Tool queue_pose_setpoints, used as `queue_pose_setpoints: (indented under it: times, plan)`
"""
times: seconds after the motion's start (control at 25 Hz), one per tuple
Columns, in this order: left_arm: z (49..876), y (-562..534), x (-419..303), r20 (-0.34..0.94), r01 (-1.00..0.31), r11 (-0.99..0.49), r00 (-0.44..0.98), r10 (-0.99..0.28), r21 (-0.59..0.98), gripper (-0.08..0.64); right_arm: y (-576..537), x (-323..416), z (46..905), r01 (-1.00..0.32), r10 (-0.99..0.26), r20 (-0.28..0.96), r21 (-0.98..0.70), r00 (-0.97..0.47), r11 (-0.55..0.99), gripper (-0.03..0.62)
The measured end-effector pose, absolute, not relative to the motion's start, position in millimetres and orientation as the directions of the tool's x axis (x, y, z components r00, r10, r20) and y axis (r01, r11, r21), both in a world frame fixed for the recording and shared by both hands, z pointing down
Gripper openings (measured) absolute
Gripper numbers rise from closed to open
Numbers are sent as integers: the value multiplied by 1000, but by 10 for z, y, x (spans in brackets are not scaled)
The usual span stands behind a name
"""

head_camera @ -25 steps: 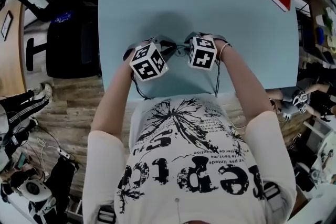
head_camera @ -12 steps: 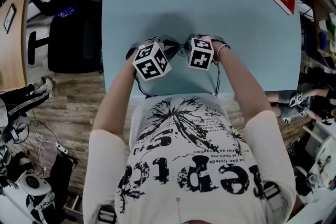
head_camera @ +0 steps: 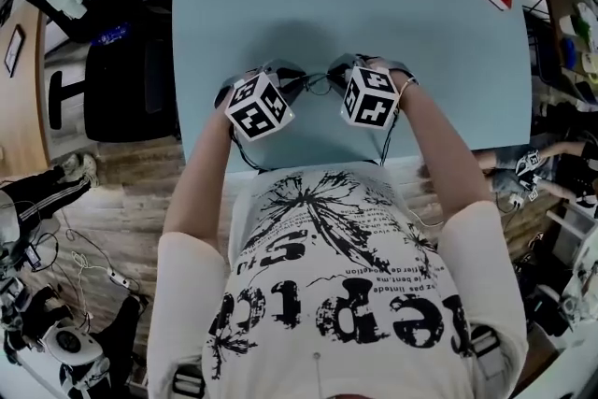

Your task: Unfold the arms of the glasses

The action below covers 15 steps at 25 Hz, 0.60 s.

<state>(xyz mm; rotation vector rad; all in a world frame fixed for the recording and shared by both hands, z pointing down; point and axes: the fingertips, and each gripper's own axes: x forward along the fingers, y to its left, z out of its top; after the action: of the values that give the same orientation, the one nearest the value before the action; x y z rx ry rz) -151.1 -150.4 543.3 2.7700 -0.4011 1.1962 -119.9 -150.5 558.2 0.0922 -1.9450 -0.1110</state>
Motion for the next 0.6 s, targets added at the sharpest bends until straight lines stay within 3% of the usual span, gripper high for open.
queue_pose_setpoints:
  times: [0.36, 0.6]
  plan:
    - [5461, -1414, -1436, 757, -252, -966, 620, -208, -59, 26, -1459, -836, 5259, -38, -276, 863, 287, -423, 957, 20]
    - [5401, -1401, -1365, 763, -310, -948, 593, -256, -77, 26, -1443, -589, 5103, -93, -293, 819, 285, -493, 954, 21]
